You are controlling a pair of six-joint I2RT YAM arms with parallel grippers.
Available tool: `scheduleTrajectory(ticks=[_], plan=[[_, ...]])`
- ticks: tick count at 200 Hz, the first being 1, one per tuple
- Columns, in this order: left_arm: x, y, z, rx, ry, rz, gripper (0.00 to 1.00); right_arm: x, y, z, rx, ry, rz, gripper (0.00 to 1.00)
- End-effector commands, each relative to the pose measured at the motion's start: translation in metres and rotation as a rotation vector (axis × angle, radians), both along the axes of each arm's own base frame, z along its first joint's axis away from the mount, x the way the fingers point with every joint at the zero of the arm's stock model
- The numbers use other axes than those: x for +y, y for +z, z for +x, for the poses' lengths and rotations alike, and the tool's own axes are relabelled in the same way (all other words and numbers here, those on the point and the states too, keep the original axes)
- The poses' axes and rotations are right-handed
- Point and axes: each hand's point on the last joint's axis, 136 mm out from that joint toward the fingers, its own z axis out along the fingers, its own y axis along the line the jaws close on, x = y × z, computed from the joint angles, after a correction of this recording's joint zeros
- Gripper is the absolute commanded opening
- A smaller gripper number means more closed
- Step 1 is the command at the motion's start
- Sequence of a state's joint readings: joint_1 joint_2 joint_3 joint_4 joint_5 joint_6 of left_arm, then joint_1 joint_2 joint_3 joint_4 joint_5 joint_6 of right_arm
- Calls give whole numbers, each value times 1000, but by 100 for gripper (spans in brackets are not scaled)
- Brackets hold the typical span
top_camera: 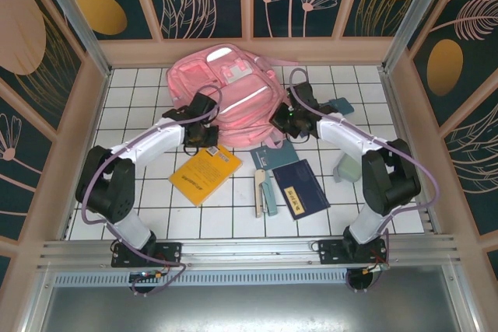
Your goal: Pack the student bag
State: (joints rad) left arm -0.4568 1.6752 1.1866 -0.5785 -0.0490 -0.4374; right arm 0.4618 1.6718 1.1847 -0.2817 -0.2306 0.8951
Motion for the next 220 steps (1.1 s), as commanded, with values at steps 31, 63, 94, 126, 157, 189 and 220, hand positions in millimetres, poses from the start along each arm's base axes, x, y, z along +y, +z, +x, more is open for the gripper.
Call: scheduleTrajectory(ticks=[31, 63, 94, 126, 157, 189, 220], plan=[[105, 6, 37, -49, 233, 198, 0, -34, 29, 9, -110, -51, -56, 0], [128, 4, 77, -99, 311, 189, 0, -37, 28, 5, -106, -35, -47, 0], [153, -9, 109, -110, 391, 174, 0, -38, 32, 6, -119, -23, -44, 0], [175, -16, 116, -110, 478, 187, 0, -35, 34, 9, -126, -6, -42, 0], [179, 6, 93, -146, 516, 168, 0, -26, 35, 19, -135, 32, -40, 0], [182, 24, 45, -141, 528, 156, 0, -12, 36, 40, -164, 93, -45, 0], [175, 26, -3, -102, 530, 95, 0, 1, 30, 63, -183, 153, -68, 0]])
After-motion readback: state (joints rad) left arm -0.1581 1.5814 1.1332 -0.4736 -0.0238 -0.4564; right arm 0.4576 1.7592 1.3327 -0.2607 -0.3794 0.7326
